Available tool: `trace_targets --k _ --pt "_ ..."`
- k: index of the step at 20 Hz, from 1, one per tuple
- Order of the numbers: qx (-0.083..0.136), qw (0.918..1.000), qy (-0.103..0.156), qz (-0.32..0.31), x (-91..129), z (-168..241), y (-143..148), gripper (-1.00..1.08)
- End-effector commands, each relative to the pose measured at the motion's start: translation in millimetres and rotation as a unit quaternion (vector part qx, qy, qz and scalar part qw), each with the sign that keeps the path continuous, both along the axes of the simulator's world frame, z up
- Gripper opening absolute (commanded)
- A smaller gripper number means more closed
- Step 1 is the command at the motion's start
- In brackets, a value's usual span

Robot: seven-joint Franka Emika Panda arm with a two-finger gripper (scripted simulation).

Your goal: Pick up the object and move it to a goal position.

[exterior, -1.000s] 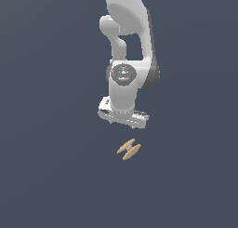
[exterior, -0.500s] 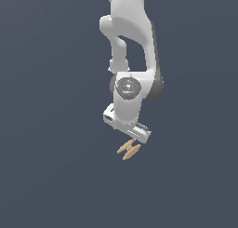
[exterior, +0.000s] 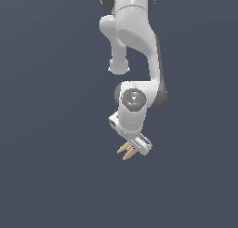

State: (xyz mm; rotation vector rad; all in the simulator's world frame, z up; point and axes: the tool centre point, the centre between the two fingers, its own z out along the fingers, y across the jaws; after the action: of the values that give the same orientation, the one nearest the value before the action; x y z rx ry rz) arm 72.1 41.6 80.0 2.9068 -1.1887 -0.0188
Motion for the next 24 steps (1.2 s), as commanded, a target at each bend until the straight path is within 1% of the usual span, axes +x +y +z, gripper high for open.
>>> trace_targets --k 1,8,16,24 --pt "-0.001 0.9998 -0.002 -0.022 4.7 -4.4 2.7 1.00" --pt "-0.002 0.9985 -0.005 -0.055 11.7 -11.8 7.6 1.00" --pt "-0.002 0.9983 -0.005 -0.058 12.1 -16.3 8.5 1.00" --pt "-0.002 0.9982 -0.005 -0.060 11.2 -53.8 8.4 1.00"
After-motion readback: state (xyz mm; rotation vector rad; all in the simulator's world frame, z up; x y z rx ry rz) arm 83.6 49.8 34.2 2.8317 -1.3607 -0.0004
